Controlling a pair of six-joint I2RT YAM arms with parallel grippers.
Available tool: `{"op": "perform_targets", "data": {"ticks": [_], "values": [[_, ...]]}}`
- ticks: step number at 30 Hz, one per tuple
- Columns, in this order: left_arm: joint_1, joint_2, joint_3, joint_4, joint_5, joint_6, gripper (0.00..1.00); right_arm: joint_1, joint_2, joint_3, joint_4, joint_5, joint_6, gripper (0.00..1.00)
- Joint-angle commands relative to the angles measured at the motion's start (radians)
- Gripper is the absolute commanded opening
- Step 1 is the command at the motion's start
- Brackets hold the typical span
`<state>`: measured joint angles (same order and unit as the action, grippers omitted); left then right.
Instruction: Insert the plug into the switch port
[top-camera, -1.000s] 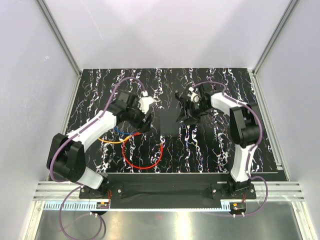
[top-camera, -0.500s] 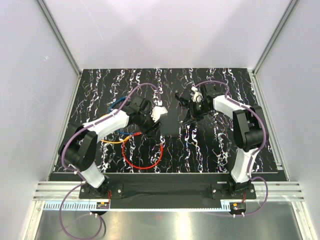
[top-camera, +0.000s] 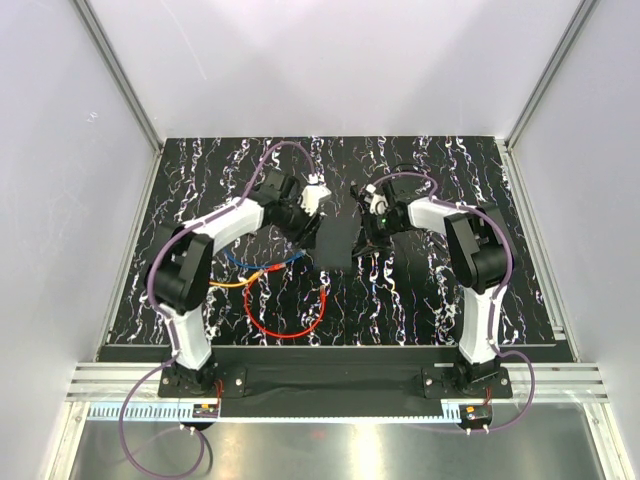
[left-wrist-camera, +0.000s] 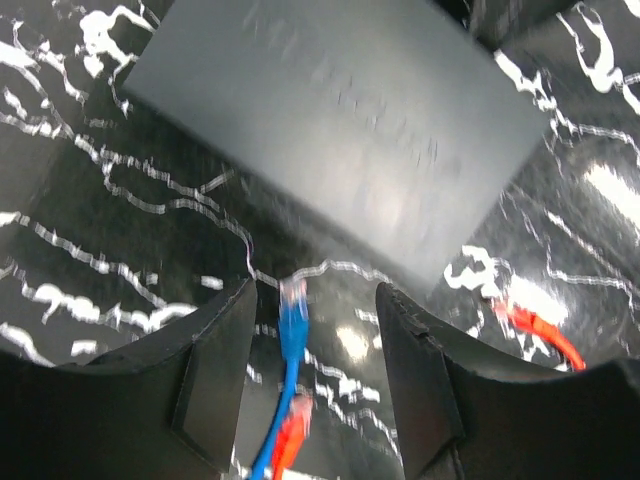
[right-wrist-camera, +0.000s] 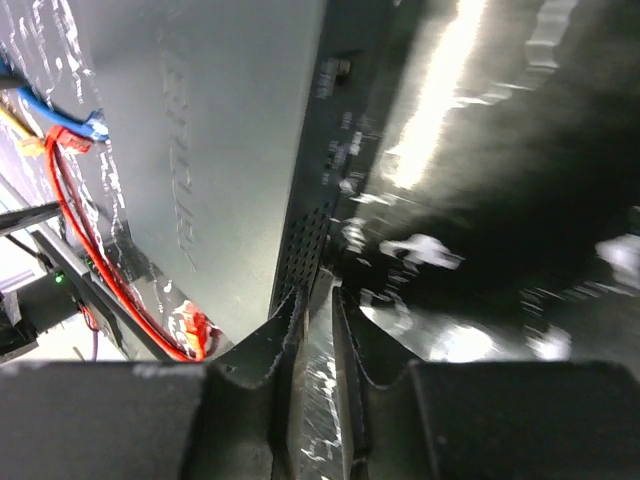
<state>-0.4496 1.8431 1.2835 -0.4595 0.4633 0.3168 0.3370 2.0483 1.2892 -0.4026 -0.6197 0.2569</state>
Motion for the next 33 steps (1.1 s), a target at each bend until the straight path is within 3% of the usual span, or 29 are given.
{"op": "perform_targets", "data": {"ticks": [1,6,12,16,19,21,24,27,33], "values": [[0.002,0.071,0.079,0.070,0.041,-0.054,0.56,0.043,0.018,-0.007,0.063,-0.002,0.031,0.23],[0.008,0.151,0.157,0.132,0.232,-0.114,0.58,0.076,0.016,-0.033,0.108,-0.015,0.059,0.29],[0.012,0.192,0.194,0.176,0.264,-0.176,0.61,0.074,-0.031,-0.037,0.076,0.034,0.001,0.32],[0.025,0.168,0.177,0.163,0.249,-0.165,0.66,0.002,-0.129,-0.022,-0.052,0.067,-0.147,0.37],[0.037,0.127,0.151,0.170,0.248,-0.171,0.71,-0.093,-0.192,0.033,-0.178,0.075,-0.298,0.49],[0.038,0.093,0.148,0.148,0.248,-0.162,0.72,-0.150,-0.230,0.064,-0.234,0.099,-0.375,0.68],[0.038,0.042,0.128,0.137,0.244,-0.145,0.75,-0.187,-0.257,0.116,-0.333,0.156,-0.526,0.82],[0.038,0.009,0.129,0.089,0.238,-0.116,0.81,-0.196,-0.251,0.153,-0.412,0.237,-0.706,0.86],[0.040,-0.034,0.145,-0.011,0.239,-0.044,0.85,-0.225,-0.166,0.237,-0.485,0.292,-0.858,0.88]]}}
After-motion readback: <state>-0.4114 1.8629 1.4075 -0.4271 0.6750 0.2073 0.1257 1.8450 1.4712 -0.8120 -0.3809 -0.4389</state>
